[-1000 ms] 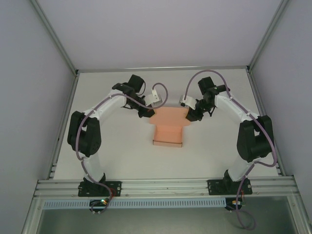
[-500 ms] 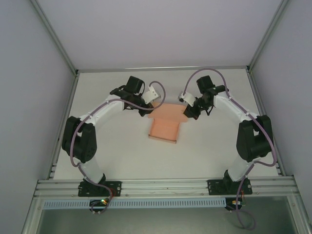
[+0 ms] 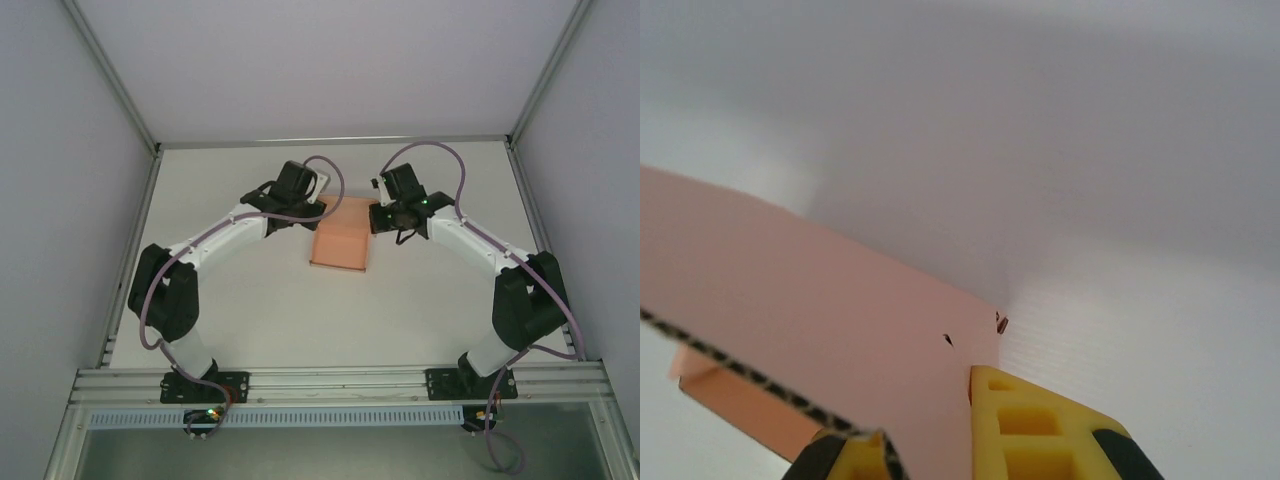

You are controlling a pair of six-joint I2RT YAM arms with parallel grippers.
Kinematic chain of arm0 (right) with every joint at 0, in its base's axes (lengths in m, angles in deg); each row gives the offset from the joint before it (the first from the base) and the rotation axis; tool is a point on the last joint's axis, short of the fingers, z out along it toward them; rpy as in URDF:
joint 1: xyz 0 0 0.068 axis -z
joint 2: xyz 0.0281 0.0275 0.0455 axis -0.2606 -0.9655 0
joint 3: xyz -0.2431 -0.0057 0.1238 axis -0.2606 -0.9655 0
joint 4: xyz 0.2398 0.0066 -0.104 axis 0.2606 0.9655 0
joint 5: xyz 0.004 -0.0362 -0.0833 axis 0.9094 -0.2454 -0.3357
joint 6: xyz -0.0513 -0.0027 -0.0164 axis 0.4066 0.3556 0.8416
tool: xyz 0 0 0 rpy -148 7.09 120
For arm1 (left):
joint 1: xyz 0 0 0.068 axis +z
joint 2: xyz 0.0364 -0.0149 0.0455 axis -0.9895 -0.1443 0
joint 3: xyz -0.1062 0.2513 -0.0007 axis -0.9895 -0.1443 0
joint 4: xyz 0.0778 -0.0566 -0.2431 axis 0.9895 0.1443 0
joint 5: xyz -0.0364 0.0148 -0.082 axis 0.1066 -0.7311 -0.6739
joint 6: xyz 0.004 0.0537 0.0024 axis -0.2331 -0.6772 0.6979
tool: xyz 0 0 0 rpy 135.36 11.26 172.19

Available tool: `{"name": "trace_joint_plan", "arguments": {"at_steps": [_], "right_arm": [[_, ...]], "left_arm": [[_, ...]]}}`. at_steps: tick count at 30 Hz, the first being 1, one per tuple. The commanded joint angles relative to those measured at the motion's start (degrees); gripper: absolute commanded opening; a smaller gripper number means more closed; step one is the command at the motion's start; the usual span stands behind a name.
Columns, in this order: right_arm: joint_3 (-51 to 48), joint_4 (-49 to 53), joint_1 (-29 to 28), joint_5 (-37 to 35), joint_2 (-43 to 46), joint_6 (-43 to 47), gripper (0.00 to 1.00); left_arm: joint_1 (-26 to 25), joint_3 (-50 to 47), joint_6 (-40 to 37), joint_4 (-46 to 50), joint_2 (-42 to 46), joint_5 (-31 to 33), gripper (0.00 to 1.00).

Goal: Assemble paper box

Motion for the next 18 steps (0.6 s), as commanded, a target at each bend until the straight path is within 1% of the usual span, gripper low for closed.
{"name": "trace_joint_plan", "arguments": {"at_steps": [1,3,5,7,8,12,14,15,16,18], "right_arm": [[-1.2,-9.2,-2.3,-3.5,1.0,-14.2,0.00],[-0.9,-10.4,-3.9,-6.9,0.9,-16.5,0.00],[-1.2,-12.0,-5.5,-12.3,1.0,-19.1,0.00],[-1.2,-13.5,-6.6,-16.3,0.4,-22.1,0.03],[-1.1,-13.7,-7.0,-18.6,-0.2,-24.4,0.01],[-2.4,-18.3,-10.2,-28.2,-2.6,-25.2,0.00],[-3.4,-20.1,-11.1,-31.0,-4.2,-26.7,0.00],[-3.6,-21.1,-11.3,-31.2,-5.1,-27.0,0.00],[-3.6,-21.9,-11.6,-31.9,-6.1,-27.0,0.00],[-2.9,-22.0,-11.9,-32.4,-8.2,-26.0,0.00]], "left_arm": [[-0.7,-1.3,15.8,-6.0,-1.1,3.8,0.00],[-0.7,-2.8,22.1,-8.0,-1.2,5.3,0.00],[-0.8,-4.9,26.5,-11.3,-0.7,5.8,0.00],[-1.0,-7.1,29.2,-14.8,0.2,6.1,0.00],[-1.2,-8.2,30.4,-16.0,0.9,8.0,0.00],[-2.6,-12.4,33.7,-20.1,2.7,16.1,0.00],[-3.4,-15.8,35.3,-25.6,2.7,18.4,0.00],[-3.6,-17.0,34.7,-28.8,2.3,17.9,0.00],[-3.7,-17.4,34.6,-29.8,1.6,17.4,0.00],[-3.9,-16.3,34.7,-27.7,0.3,17.2,0.00]]}}
